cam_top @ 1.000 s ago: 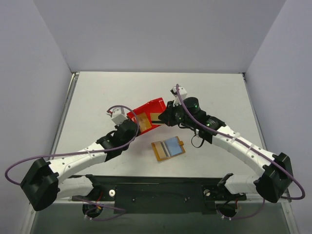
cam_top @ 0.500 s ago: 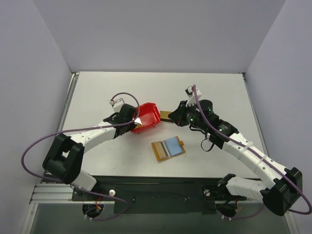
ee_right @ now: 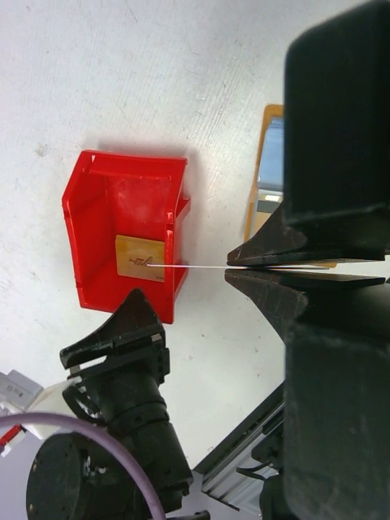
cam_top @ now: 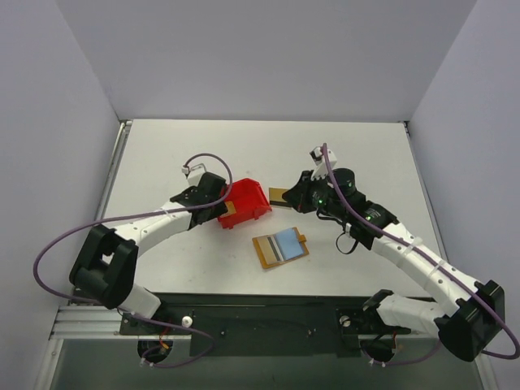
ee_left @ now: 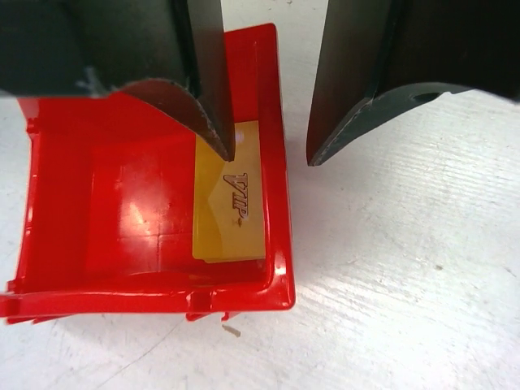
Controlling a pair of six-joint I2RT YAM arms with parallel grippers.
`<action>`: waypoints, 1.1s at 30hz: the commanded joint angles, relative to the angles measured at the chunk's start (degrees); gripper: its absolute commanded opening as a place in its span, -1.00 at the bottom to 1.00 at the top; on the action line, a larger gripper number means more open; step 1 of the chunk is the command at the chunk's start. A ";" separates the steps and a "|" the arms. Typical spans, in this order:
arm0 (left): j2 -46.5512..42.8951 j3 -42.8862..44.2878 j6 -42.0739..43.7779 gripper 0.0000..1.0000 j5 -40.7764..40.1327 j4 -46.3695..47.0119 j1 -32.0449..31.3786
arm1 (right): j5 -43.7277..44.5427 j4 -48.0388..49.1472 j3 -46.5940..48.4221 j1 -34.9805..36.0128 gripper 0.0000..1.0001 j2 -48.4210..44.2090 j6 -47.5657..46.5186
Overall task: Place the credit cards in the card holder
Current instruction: Place the storage box at the center of the board, then turn over the card slot in the card holder.
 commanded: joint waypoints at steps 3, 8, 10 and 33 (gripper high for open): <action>-7.23 0.77 1.55 0.11 -3.83 0.07 0.53 | 0.30 0.67 -0.60 -1.40 -1.00 -2.73 1.45; -11.98 0.94 2.96 0.17 -9.45 -1.16 -1.40 | -5.13 -0.12 1.68 -2.89 -1.00 -0.01 4.43; -15.13 -0.02 3.75 0.17 -10.16 0.23 -2.63 | -9.17 2.41 1.08 -4.12 -1.00 0.79 6.79; -32.99 -14.88 2.79 0.25 31.57 45.33 -2.64 | -39.68 43.81 -9.56 -21.00 -1.00 3.51 31.94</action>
